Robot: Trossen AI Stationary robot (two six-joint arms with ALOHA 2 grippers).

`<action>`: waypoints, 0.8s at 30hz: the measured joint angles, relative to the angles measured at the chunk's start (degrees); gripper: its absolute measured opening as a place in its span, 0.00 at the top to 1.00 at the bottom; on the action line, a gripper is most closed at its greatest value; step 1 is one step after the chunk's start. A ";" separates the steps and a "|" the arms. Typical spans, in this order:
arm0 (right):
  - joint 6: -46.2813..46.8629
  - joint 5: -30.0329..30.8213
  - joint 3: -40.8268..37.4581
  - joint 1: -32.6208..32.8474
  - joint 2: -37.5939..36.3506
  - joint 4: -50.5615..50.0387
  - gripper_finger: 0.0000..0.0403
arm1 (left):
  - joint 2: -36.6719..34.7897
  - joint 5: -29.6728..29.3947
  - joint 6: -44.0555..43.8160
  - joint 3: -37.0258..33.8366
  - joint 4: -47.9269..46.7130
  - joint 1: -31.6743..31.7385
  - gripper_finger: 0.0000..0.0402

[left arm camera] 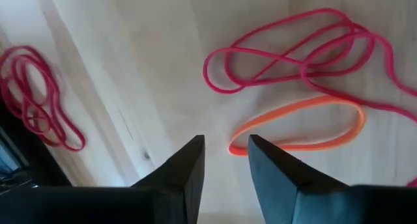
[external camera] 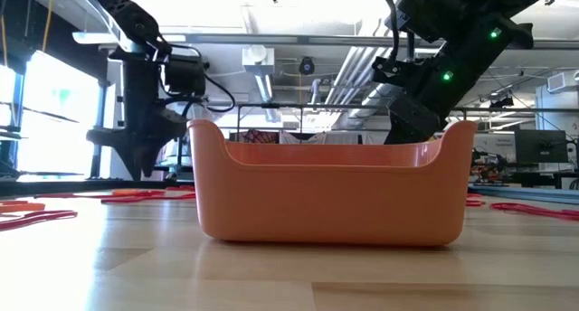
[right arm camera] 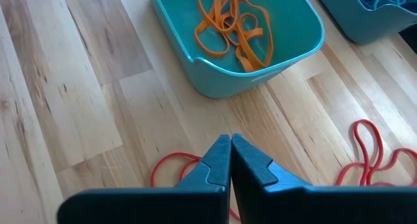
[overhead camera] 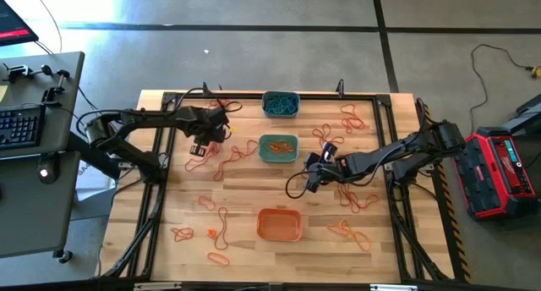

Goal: Sort rubber bands into baskets
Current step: Put the orange rubber band into the green bin

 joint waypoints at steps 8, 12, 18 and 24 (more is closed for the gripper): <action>-0.02 0.02 0.00 0.00 0.00 -0.02 1.00 | 2.75 1.66 3.13 0.00 -0.29 0.86 0.77; -0.02 0.02 0.00 0.00 0.00 -0.02 1.00 | 5.41 -0.55 2.78 0.00 -0.28 0.86 0.77; -0.02 0.04 0.00 0.00 0.00 -0.01 1.00 | 9.05 -1.40 2.67 0.34 -0.60 1.05 0.81; -0.04 0.04 0.00 0.00 0.00 -0.02 1.00 | 9.62 -1.58 1.89 2.13 -3.22 0.10 0.98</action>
